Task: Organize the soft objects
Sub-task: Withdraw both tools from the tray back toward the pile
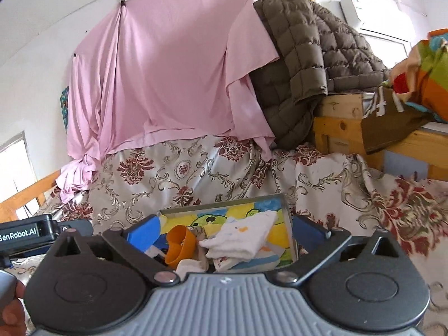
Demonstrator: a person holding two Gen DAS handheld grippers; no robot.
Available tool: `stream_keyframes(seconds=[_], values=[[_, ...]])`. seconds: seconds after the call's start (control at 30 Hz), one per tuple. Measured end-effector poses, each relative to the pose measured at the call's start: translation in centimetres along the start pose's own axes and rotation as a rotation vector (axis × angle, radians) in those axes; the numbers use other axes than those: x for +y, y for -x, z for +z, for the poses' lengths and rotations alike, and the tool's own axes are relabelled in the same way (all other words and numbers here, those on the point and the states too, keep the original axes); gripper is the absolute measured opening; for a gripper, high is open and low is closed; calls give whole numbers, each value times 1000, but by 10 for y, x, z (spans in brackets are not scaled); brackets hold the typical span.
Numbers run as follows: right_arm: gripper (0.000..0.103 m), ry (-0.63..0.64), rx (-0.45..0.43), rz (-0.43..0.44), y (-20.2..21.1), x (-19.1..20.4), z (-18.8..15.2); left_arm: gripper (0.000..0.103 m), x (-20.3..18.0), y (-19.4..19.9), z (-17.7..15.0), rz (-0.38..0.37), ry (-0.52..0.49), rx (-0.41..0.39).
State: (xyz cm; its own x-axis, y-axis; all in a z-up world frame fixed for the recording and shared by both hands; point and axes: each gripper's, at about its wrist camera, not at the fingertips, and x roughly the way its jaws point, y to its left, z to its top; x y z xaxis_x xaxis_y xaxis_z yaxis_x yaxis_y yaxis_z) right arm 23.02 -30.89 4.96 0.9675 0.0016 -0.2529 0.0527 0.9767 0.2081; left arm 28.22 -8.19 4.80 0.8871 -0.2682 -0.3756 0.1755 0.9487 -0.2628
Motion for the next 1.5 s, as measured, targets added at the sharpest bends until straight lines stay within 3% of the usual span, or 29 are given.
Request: stream_keyframes(seconds=[0.3, 0.73, 1.0, 1.5], values=[[103, -14, -27, -17, 56, 5, -16, 102, 11, 60, -26, 28, -36, -69], [103, -11, 6, -41, 90, 19, -39, 102, 24, 103, -67, 44, -64, -70], [103, -36, 76, -69, 104, 25, -54, 102, 39, 121, -80, 79, -78, -42], [103, -4, 261, -55, 107, 43, -78, 102, 61, 140, -105, 204, -123, 131]])
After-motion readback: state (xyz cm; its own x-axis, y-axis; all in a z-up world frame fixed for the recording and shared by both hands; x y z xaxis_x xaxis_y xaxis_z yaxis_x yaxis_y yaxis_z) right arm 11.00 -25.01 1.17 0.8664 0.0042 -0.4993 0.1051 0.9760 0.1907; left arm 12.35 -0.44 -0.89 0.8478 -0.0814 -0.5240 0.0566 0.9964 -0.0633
